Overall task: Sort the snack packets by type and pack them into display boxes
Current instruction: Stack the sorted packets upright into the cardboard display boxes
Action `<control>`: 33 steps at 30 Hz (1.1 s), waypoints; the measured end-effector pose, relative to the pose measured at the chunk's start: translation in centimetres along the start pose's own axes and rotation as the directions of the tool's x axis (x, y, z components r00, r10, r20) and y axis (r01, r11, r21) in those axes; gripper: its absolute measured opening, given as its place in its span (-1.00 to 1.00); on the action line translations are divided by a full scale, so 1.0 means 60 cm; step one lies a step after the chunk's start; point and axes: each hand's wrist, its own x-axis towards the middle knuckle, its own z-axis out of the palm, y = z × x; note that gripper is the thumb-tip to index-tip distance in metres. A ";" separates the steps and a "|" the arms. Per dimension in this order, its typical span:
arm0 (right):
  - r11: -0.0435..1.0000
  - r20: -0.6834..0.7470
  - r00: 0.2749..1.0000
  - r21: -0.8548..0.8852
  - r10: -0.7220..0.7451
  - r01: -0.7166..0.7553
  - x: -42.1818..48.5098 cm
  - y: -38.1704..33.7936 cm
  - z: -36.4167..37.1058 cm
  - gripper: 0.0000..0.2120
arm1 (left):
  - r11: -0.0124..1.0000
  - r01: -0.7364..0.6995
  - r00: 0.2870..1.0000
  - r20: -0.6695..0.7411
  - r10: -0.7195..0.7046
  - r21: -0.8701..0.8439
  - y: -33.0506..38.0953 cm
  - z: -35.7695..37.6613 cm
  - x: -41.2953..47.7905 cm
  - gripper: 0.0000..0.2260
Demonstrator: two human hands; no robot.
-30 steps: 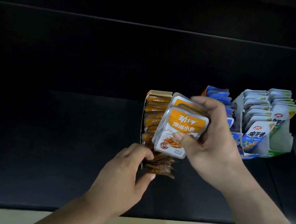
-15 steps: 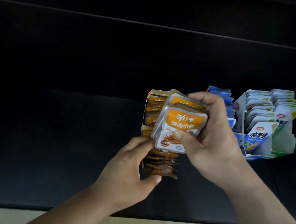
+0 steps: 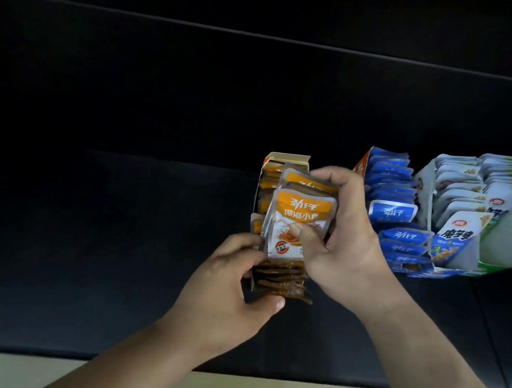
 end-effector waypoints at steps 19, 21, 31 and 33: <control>0.981 0.085 0.988 0.128 0.132 -0.143 -0.052 0.036 0.031 -0.16 | 0.978 -0.048 0.995 -0.072 0.063 0.203 -0.005 0.013 -0.001 -0.44; 0.943 0.065 0.972 0.235 0.226 -0.235 -0.051 0.030 0.046 -0.23 | 0.974 -0.045 0.995 -0.074 0.063 0.223 -0.007 0.018 0.000 -0.49; 0.886 -0.089 0.899 0.232 0.430 -0.401 -0.047 0.038 0.057 -0.18 | 0.956 -0.039 0.998 -0.044 0.054 0.292 -0.015 0.021 -0.012 0.00; 0.817 -0.071 0.850 0.326 0.522 -0.475 -0.050 0.033 0.059 -0.09 | 0.955 -0.066 0.995 -0.050 0.084 0.288 -0.012 0.023 -0.013 0.01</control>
